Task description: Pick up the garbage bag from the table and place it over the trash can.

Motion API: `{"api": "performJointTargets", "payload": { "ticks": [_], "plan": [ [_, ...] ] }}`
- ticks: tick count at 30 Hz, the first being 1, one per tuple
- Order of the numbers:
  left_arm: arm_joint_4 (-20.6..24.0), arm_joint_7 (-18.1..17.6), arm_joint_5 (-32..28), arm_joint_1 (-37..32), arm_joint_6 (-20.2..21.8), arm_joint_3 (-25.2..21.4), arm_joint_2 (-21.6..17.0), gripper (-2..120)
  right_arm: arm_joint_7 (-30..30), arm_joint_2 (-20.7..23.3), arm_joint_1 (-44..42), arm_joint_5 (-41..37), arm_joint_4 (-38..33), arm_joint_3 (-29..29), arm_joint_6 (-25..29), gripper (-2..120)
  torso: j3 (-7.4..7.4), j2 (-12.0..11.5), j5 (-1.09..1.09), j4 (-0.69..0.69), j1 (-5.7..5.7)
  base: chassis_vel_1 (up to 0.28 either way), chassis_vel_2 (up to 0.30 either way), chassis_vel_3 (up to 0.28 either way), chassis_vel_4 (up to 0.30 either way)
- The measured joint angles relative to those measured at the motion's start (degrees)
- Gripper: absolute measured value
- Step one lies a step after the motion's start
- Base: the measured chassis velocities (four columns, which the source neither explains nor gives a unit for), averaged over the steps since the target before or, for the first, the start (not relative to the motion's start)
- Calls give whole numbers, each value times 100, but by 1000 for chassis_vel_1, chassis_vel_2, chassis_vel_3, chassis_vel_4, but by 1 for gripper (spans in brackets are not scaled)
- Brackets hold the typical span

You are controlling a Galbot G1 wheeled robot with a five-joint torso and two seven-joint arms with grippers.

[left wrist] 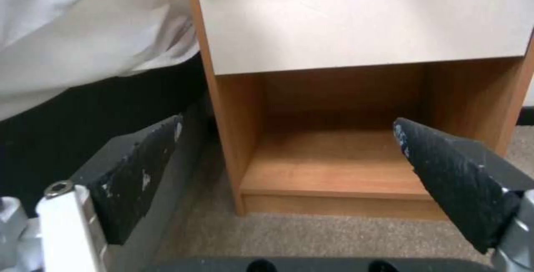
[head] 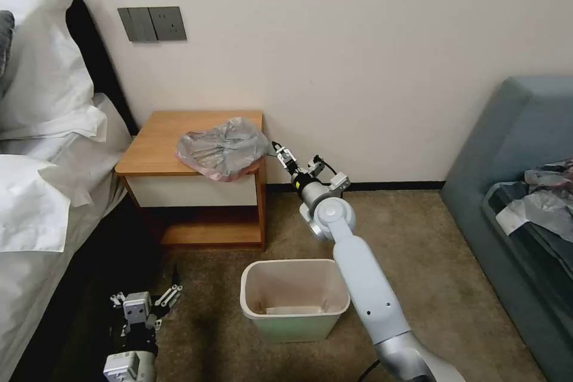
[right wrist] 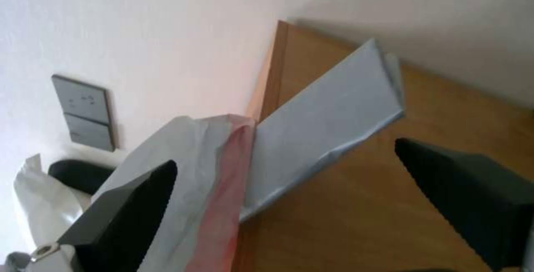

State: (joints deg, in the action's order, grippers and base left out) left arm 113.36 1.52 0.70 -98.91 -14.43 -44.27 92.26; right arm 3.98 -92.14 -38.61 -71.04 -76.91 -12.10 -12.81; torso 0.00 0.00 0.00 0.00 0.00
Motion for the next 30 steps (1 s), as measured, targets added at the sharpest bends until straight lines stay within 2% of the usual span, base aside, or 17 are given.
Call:
{"api": "performJointTargets", "payload": {
  "ticks": [4, 6, 7, 11, 12, 15, 16, 19, 24, 26, 27, 30],
  "plan": [
    [9, -37, 71, -56, -41, -3, 0, 100, -162, 0, 27, 74, 71, 48, 63, 100, 0, 0, 0, 0, 0, 0, 0, 0, 0],
    [17, -58, 106, -100, -74, -10, -1, 100, -248, 0, 61, 166, 101, 52, 99, 92, 0, 0, 0, -1, 0, 0, 0, 0, 0],
    [17, -58, 106, -100, -74, -10, -1, 100, -248, 0, 61, 166, 101, 52, 99, 92, 0, 0, 0, -1, 0, 0, 0, 0, 0],
    [17, -72, 131, -133, -112, -14, -4, 100, -340, 0, 109, 245, 132, 2, 146, 74, 0, 0, 0, -1, 0, 0, 0, 0, 0],
    [17, -72, 131, -133, -112, -14, -4, 100, -340, 0, 109, 245, 132, 2, 146, 74, 0, 0, 0, -1, 0, 0, 0, 0, 0],
    [19, -76, 149, -135, -118, -9, -6, 100, -378, 0, 156, 292, 183, -35, 193, 60, 0, 0, 0, 0, 0, 0, 0, 0, 0],
    [19, -76, 149, -135, -118, -9, -6, 100, -378, 0, 156, 292, 183, -35, 193, 60, 0, 0, 0, 0, 0, 0, 0, 0, 0],
    [21, -77, 154, -133, -119, -4, -7, 100, -406, 0, 172, 308, 230, -62, 221, 44, 0, 0, 0, 0, 0, 0, 0, 0, 0],
    [21, -78, 157, -130, -117, -4, -8, 100, -432, 0, 178, 312, 254, -109, 240, 34, 0, 0, 0, -1, 0, 0, 0, 0, 0],
    [20, -78, 158, -121, -111, 1, -9, 100, -458, 0, 202, 324, 303, -137, 257, 20, 0, 0, 0, -1, 0, 0, 0, 0, 0],
    [20, -78, 158, -121, -111, 1, -9, 100, -458, 0, 202, 324, 303, -137, 257, 20, 0, 0, 0, -1, 0, 0, 0, 0, 0],
    [12, -78, 173, -116, -108, 13, -10, 100, -489, 1, 209, 343, 312, -140, 268, 6, 0, 0, 0, 0, 0, 0, 0, 0, 0]
  ]
}}
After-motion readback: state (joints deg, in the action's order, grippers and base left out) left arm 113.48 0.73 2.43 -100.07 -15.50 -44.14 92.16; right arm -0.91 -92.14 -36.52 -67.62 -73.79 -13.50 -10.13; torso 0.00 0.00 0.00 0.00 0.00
